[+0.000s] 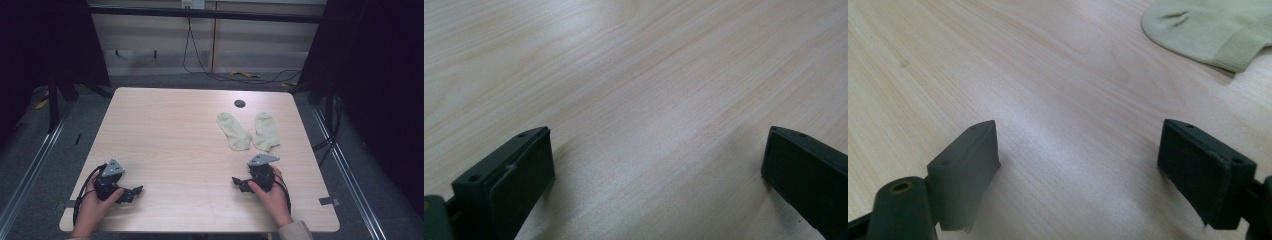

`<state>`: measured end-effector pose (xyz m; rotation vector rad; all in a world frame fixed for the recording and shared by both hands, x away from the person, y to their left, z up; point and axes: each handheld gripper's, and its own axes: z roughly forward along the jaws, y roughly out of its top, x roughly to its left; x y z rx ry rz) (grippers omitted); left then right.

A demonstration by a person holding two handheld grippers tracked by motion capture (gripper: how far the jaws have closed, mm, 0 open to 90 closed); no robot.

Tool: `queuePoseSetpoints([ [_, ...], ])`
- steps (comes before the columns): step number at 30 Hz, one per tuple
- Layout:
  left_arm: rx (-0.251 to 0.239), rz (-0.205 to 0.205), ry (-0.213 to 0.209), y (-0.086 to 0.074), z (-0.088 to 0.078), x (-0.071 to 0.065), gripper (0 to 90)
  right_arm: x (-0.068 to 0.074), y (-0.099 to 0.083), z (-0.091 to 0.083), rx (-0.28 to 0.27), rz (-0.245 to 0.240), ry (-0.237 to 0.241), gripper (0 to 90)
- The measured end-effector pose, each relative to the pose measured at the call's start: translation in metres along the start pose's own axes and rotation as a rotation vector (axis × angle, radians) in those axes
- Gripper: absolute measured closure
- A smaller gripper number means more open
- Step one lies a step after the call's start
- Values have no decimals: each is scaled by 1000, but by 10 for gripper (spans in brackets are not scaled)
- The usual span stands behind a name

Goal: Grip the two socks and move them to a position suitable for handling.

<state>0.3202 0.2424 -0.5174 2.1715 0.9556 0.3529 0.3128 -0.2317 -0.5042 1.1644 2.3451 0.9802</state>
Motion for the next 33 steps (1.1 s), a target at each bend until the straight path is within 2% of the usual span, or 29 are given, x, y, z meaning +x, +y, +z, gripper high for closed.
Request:
queuePoseSetpoints([
  [9,0,0,0,0,0,0,0,-1,0,-1,2,18,-7,170],
  [13,0,0,0,0,0,0,0,-5,-1,-2,-5,29,-22,220],
  [14,0,0,0,0,0,0,0,-15,0,-5,7,69,-61,234],
  [19,0,0,0,0,0,0,0,-40,7,-9,13,101,-138,246],
  [23,0,0,0,0,0,0,1,-70,22,-12,-20,166,-193,259],
  [26,0,0,0,0,0,0,0,-94,34,-11,-36,211,-255,263],
  [28,-1,-1,0,0,0,0,0,-104,40,-9,-44,235,-281,275],
  [29,0,0,0,0,0,0,0,-110,43,-7,-45,233,-299,281],
  [33,-2,-1,0,0,0,0,0,-129,53,6,-40,273,-317,285],
])
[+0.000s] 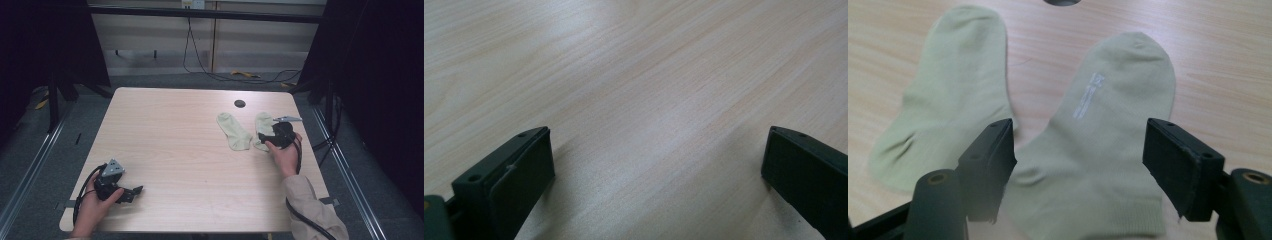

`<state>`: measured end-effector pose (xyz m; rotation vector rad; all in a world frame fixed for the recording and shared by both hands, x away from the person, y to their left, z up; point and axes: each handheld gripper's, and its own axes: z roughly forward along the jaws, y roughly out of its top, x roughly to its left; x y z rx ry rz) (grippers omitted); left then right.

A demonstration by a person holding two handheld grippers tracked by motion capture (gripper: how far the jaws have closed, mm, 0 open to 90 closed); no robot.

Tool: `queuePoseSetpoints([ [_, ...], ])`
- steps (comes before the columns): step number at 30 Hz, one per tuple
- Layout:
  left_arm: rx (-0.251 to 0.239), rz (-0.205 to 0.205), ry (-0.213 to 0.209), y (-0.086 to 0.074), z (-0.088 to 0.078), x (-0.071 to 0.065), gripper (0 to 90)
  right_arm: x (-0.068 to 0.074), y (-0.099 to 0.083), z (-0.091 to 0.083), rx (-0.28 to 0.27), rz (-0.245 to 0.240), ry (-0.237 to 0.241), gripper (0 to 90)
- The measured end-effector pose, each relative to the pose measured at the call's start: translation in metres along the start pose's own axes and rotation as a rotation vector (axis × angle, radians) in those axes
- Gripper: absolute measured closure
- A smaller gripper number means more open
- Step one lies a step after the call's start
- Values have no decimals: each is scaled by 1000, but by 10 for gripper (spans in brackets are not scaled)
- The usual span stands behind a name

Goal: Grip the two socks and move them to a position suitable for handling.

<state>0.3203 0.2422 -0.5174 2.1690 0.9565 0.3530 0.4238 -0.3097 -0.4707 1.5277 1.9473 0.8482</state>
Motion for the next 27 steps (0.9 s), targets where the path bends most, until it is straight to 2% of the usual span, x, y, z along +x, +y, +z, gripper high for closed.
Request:
queuePoseSetpoints([
  [6,5,6,-1,0,0,0,1,-3,11,27,33,41,-44,292],
  [9,8,7,-6,0,-1,0,1,0,13,35,51,8,-95,305],
  [11,8,7,-7,0,0,0,1,2,13,40,74,13,-92,318],
  [12,9,8,-6,0,-1,0,1,4,13,42,85,-2,-118,323],
  [14,9,7,-7,0,-1,0,1,5,11,45,97,-19,-110,345],
  [17,8,7,-7,0,-1,0,1,3,8,46,93,31,-109,359],
  [20,9,9,-8,0,-1,0,1,2,10,44,52,26,-113,369],
  [23,8,8,-8,0,0,0,1,-2,10,46,68,50,-111,369],
  [25,9,9,-8,0,0,0,1,-6,10,44,55,78,-125,386],
  [27,8,8,-8,0,0,0,1,-7,8,47,101,96,-112,382],
])
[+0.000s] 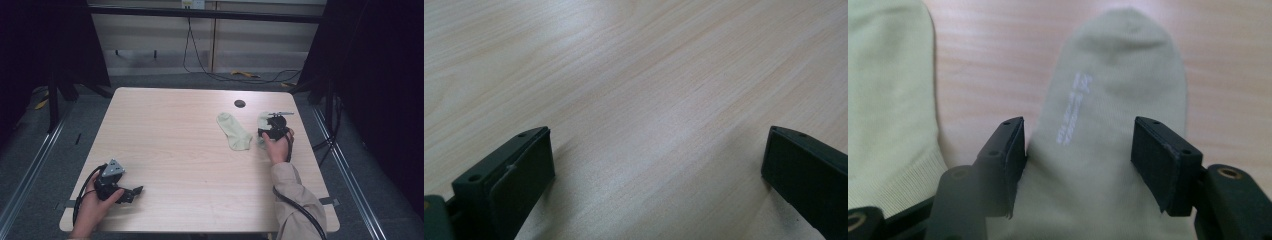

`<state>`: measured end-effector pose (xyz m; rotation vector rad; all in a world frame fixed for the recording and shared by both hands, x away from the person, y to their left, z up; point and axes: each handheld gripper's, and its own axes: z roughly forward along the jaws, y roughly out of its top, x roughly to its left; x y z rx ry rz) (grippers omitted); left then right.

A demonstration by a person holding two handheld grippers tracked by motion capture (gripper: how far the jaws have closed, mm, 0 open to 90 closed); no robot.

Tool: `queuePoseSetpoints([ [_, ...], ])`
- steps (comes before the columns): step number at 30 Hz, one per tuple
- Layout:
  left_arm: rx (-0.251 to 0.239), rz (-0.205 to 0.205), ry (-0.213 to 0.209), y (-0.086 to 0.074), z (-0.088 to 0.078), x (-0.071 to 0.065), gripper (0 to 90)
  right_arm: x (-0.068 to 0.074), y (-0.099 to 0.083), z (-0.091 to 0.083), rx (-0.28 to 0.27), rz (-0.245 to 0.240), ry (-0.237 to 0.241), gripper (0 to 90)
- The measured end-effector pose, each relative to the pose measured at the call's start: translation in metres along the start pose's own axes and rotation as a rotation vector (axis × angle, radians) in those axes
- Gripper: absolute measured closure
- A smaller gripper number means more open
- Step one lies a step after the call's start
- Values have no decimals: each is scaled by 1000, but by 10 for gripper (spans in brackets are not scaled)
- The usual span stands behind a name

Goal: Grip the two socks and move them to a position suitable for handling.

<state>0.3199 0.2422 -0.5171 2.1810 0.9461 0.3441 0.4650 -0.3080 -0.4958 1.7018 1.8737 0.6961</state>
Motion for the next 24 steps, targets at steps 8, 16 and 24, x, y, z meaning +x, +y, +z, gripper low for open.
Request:
queuePoseSetpoints([
  [8,0,1,0,0,0,0,0,-6,-4,-6,-7,-12,32,772],
  [16,1,2,0,0,0,0,0,-10,-6,-20,-57,-42,60,845],
  [24,-2,-2,0,0,0,0,0,-2,5,-56,-131,-106,128,849],
])
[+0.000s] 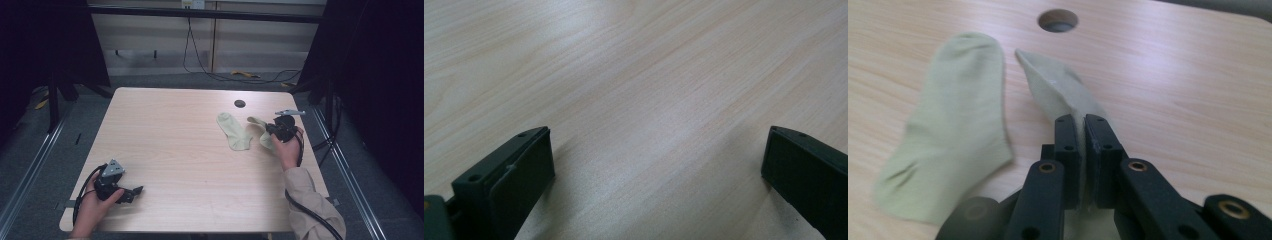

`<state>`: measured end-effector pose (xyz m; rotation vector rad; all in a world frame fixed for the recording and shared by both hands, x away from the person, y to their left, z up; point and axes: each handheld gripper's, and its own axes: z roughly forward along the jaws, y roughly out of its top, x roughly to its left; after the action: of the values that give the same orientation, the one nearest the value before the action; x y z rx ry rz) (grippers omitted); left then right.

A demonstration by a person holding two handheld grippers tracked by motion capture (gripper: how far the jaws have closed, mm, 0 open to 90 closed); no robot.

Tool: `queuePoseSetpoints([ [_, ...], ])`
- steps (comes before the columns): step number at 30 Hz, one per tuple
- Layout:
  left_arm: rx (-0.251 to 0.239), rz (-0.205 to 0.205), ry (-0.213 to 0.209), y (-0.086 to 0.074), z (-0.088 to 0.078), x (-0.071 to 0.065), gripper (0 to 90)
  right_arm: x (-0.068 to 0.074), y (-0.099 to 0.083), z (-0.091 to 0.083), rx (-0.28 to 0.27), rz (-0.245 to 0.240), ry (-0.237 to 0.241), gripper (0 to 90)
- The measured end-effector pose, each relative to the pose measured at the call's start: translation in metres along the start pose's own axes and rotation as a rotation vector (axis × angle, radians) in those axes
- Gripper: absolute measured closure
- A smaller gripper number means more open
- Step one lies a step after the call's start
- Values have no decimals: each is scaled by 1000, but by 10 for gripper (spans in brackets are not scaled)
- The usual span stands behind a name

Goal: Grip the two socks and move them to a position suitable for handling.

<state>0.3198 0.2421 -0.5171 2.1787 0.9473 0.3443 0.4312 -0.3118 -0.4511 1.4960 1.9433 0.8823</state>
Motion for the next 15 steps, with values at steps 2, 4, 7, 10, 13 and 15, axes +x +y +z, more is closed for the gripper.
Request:
queuePoseSetpoints([
  [2,-1,-1,0,0,0,0,0,7,3,-9,-18,-21,32,849],
  [4,-1,-1,0,0,0,0,0,16,6,-17,-36,-45,65,849],
  [7,-1,-2,0,0,0,0,0,35,8,-31,-64,-82,128,849],
  [10,-2,-2,0,0,0,0,0,58,9,-44,-83,-134,203,849],
  [13,-1,-1,0,0,0,0,0,83,6,-52,-92,-186,291,848],
  [15,-1,-1,0,0,0,0,0,101,1,-55,-94,-221,352,847],
])
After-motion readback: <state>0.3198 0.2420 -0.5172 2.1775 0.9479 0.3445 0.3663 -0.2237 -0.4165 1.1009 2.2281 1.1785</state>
